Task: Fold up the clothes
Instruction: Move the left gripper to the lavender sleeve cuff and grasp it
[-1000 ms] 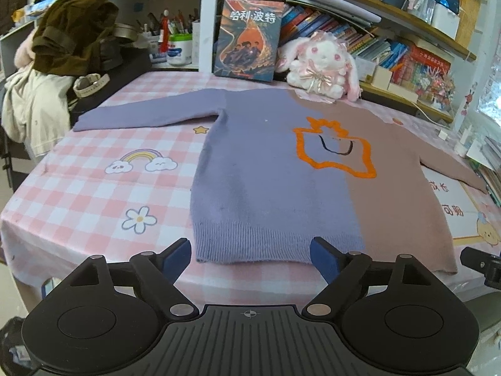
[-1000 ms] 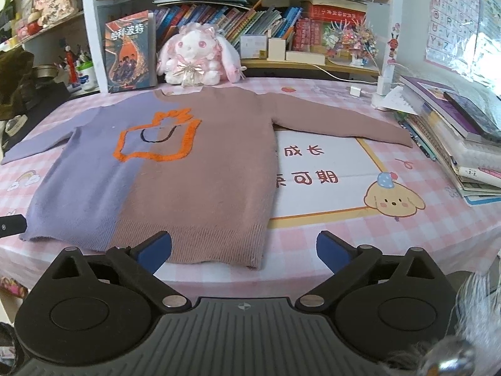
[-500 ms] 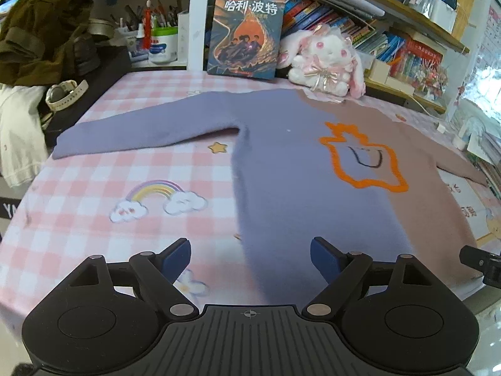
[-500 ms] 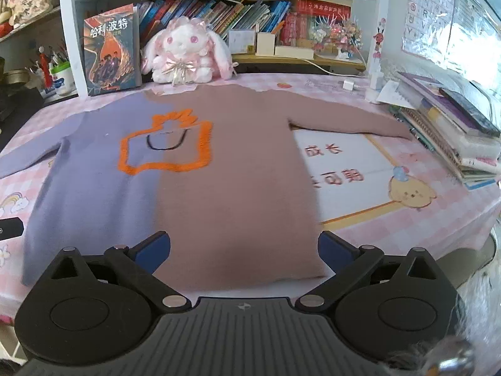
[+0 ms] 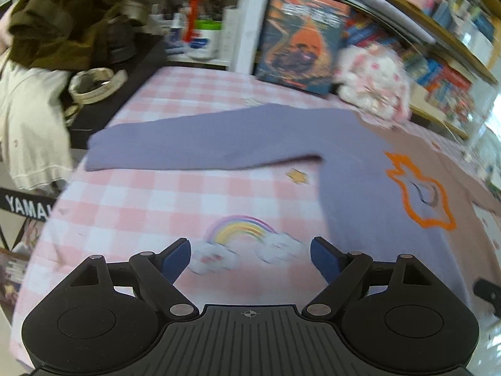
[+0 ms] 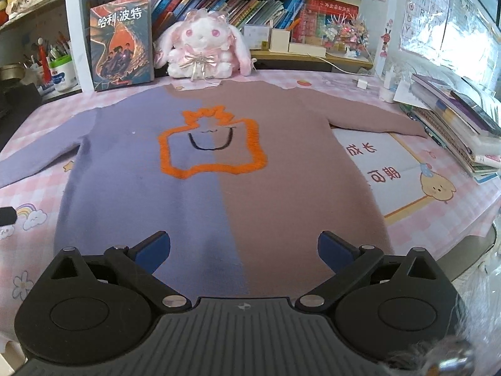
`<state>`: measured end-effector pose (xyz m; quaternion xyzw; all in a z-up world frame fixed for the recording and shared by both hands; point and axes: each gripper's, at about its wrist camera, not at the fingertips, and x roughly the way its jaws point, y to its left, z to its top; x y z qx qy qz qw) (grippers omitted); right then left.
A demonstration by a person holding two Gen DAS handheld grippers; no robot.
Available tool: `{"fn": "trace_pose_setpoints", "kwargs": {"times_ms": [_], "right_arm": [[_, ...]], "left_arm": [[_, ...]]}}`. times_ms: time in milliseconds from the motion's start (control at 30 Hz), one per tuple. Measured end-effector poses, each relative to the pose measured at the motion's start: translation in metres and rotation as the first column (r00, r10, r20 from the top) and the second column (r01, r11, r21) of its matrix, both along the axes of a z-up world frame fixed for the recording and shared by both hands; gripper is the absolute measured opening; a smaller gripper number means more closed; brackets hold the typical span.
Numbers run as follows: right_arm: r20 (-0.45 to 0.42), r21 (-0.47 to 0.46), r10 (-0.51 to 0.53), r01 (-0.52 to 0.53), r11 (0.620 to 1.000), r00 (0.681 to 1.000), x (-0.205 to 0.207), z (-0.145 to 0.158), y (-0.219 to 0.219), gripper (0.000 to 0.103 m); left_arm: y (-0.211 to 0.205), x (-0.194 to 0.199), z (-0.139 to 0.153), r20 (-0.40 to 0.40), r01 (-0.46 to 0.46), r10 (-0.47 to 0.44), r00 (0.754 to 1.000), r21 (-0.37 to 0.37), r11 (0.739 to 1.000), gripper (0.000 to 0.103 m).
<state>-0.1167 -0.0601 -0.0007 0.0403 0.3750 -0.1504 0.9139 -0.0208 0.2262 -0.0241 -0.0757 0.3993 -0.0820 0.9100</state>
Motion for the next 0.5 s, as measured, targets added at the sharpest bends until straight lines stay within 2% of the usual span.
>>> {"fn": "trace_pose_setpoints", "kwargs": {"times_ms": [167, 400, 500], "right_arm": [[-0.01, -0.01, 0.002, -0.002, 1.0, 1.0, 0.01, 0.0, 0.013, 0.102], [-0.02, -0.036, 0.014, -0.015, 0.999, 1.0, 0.021, 0.002, 0.024, 0.102], [-0.022, -0.046, 0.002, -0.003, 0.999, 1.0, 0.023, 0.003, 0.022, 0.102]], "left_arm": [[0.034, 0.014, -0.003, 0.028, -0.098, 0.099, 0.995, -0.019, 0.995, 0.086], [0.077, 0.038, -0.013, 0.069, -0.231, 0.231, 0.97, -0.016, 0.973, 0.085], [0.092, 0.05, -0.019, 0.061, -0.281, 0.284, 0.957, -0.059, 0.958, 0.083]]}}
